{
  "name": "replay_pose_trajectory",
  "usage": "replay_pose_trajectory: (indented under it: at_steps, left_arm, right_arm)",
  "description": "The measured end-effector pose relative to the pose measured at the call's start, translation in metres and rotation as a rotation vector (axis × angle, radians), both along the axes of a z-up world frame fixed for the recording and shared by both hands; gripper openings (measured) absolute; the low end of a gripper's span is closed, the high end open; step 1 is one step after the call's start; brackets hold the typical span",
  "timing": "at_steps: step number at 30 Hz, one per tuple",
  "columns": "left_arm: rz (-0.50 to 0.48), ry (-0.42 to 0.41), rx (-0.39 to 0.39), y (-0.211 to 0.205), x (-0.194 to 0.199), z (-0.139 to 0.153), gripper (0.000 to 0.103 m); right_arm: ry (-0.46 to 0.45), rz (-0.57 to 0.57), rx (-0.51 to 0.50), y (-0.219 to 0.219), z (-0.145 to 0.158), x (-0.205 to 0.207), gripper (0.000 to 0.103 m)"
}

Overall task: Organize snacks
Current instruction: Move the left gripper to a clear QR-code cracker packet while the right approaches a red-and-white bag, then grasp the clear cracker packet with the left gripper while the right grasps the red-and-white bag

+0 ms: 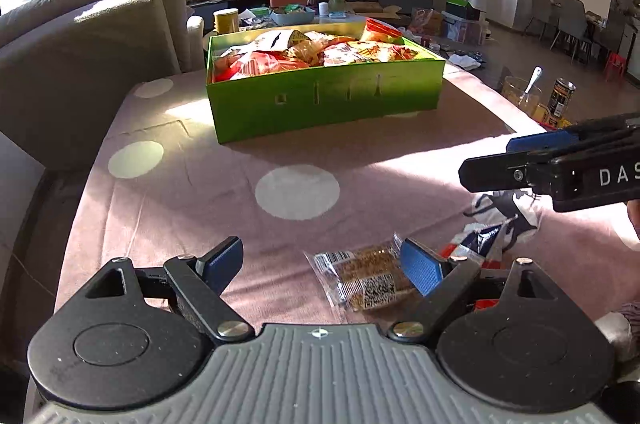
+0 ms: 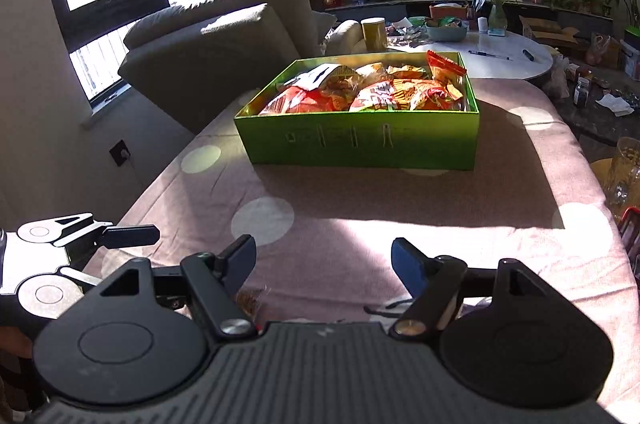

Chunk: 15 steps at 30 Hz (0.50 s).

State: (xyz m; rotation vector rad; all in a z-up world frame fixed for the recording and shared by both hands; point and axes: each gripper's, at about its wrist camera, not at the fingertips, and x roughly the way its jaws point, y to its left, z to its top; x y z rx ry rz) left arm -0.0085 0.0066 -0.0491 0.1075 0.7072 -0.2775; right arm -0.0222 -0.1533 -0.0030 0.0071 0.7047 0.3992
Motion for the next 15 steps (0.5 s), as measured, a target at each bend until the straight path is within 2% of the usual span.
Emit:
replay_pose_trajectory:
  at_steps: [8, 13, 15]
  left_arm:
    - [-0.068, 0.050, -0.001, -0.016, 0.000, -0.011, 0.084]
    - [-0.061, 0.090, 0.000, -0.020, 0.010, -0.023, 0.083]
    - [-0.059, 0.103, -0.012, -0.018, 0.012, -0.027, 0.076]
  right_arm:
    - [0.061, 0.112, -0.072, 0.004, -0.014, -0.014, 0.082]
    - [0.092, 0.141, -0.092, 0.002, -0.020, -0.017, 0.082]
    - [0.099, 0.135, -0.090, 0.002, -0.023, -0.017, 0.082]
